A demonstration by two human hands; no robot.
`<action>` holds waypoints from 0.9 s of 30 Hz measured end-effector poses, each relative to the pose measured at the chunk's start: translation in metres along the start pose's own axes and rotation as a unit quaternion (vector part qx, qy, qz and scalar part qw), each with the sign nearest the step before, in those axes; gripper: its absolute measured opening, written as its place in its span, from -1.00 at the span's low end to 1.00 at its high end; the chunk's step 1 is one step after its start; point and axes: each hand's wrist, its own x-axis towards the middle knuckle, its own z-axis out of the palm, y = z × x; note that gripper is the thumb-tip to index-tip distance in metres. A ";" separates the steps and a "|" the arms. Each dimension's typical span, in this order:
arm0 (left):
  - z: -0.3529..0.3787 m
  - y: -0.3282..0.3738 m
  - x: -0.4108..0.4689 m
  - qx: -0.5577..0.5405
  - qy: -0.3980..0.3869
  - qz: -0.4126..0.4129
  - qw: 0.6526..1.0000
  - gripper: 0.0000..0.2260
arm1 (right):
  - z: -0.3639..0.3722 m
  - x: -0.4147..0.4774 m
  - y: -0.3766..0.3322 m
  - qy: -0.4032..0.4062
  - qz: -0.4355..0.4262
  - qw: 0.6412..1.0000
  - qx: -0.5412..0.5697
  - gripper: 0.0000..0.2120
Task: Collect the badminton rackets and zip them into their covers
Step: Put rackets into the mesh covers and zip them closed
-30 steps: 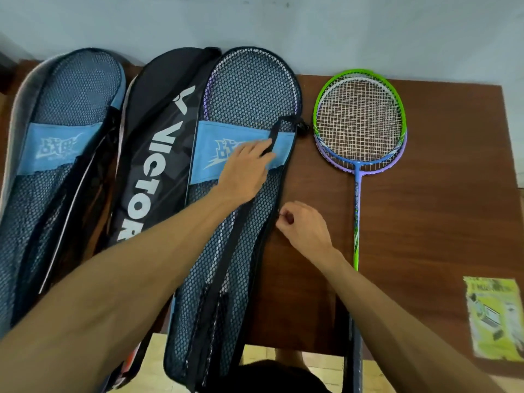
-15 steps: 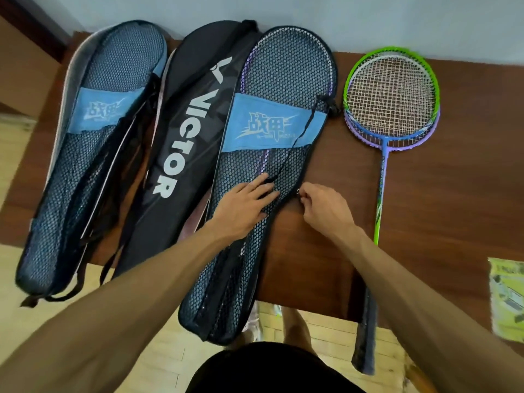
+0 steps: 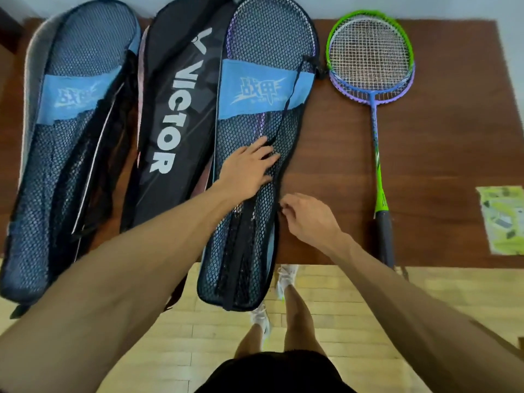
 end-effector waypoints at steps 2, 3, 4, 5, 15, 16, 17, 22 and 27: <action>0.000 0.004 -0.005 -0.026 0.006 0.000 1.000 -0.46 | 0.000 -0.009 0.000 0.031 0.028 0.999 -0.001 -0.85; 0.000 0.008 -0.011 -0.053 0.015 -0.003 0.998 -0.48 | -0.001 -0.012 0.001 0.041 0.043 0.998 -0.002 -0.84; 0.000 0.013 -0.020 -0.086 0.030 -0.012 0.996 -0.51 | -0.002 -0.014 0.003 0.048 0.062 0.997 -0.001 -0.84; 0.000 0.018 -0.034 -0.117 0.049 -0.026 0.992 -0.54 | -0.002 -0.015 0.003 0.053 0.082 0.995 0.002 -0.84; 0.042 0.058 -0.135 -0.090 0.027 -0.020 0.995 -0.52 | -0.006 -0.008 0.007 0.079 0.155 0.982 0.075 -0.83; 0.043 0.058 -0.129 -0.083 0.027 -0.017 0.996 -0.51 | -0.006 -0.008 0.009 0.078 0.140 0.985 0.069 -0.84; 0.045 0.059 -0.124 -0.076 0.025 -0.017 0.997 -0.51 | -0.005 -0.010 0.010 0.077 0.118 0.988 0.056 -0.85; 0.047 0.061 -0.119 -0.062 0.022 -0.025 0.997 -0.50 | 0.011 -0.043 0.010 0.011 -0.001 1.000 -0.027 -0.85; 0.037 0.065 -0.120 -0.047 -0.004 -0.035 0.998 -0.50 | 0.021 -0.072 0.006 0.021 -0.063 0.998 -0.024 -0.87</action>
